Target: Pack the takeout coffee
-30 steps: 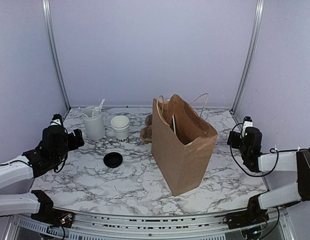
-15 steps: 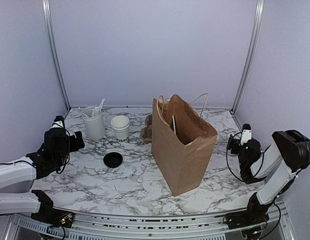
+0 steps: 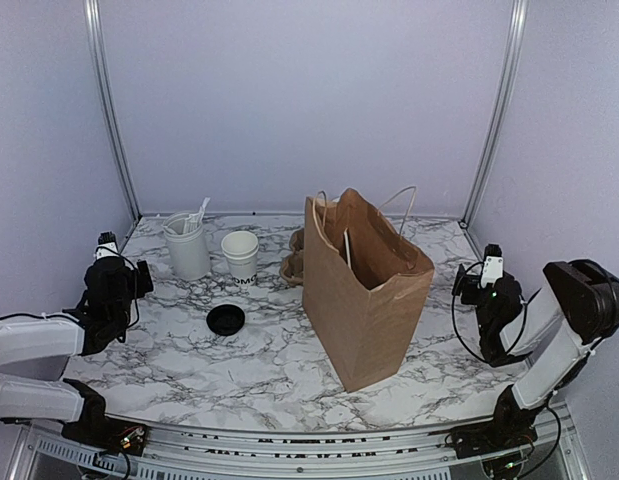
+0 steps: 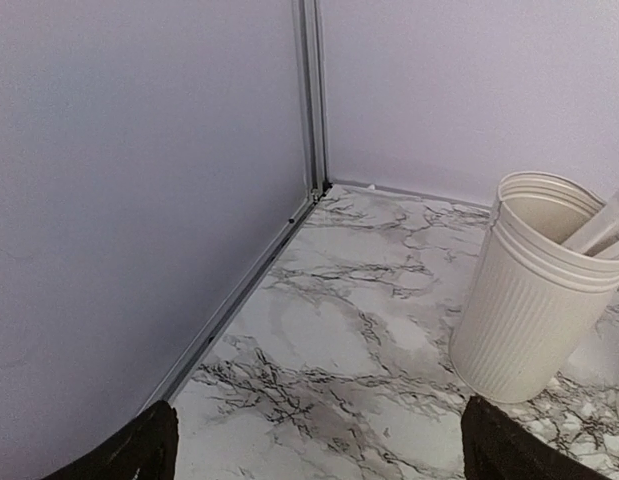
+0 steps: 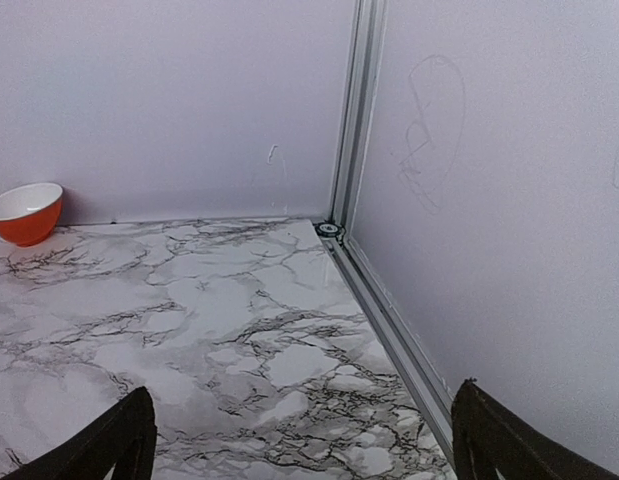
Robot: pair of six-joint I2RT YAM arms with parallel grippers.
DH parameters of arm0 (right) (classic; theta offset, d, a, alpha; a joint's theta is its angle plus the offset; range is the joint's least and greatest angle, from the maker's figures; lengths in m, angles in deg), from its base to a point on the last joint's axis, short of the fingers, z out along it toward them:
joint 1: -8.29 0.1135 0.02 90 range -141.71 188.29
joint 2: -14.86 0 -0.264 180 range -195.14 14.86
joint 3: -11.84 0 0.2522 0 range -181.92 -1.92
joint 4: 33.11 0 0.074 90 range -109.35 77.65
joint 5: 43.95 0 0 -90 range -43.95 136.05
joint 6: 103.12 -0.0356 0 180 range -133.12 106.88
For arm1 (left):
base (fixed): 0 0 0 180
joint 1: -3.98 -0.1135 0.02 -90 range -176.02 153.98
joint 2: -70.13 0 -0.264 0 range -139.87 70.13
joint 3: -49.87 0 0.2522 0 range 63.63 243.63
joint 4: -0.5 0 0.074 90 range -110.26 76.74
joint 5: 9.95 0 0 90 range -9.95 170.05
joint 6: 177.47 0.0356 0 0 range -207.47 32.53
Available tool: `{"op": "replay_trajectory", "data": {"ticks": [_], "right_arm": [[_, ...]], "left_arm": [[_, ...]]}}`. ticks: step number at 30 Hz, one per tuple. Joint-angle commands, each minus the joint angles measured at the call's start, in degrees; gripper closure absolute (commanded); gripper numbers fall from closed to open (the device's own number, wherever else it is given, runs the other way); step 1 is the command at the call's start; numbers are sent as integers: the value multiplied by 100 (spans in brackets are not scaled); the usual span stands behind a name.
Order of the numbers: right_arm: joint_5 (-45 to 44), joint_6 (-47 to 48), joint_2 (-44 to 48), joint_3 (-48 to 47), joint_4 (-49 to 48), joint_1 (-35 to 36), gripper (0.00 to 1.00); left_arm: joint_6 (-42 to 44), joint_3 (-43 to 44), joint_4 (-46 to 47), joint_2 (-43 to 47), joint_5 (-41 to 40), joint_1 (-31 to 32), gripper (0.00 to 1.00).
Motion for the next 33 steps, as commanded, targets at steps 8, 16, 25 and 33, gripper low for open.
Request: {"op": "replay_trajectory", "data": {"ticks": [8, 16, 25, 33], "right_arm": [[63, 24, -21, -118, -182, -28, 0], [72, 25, -22, -123, -180, -34, 0], [65, 30, -23, -126, -173, -30, 0], [66, 29, -23, -126, -168, -31, 0]], "left_arm": [[633, -876, 4093, -1595, 270, -1051, 1], [645, -1484, 5824, -2176, 806, -1302, 1], [787, -631, 4551, -2632, 2076, -1554, 1], [724, -623, 4510, -2613, 1967, -1576, 1]]}}
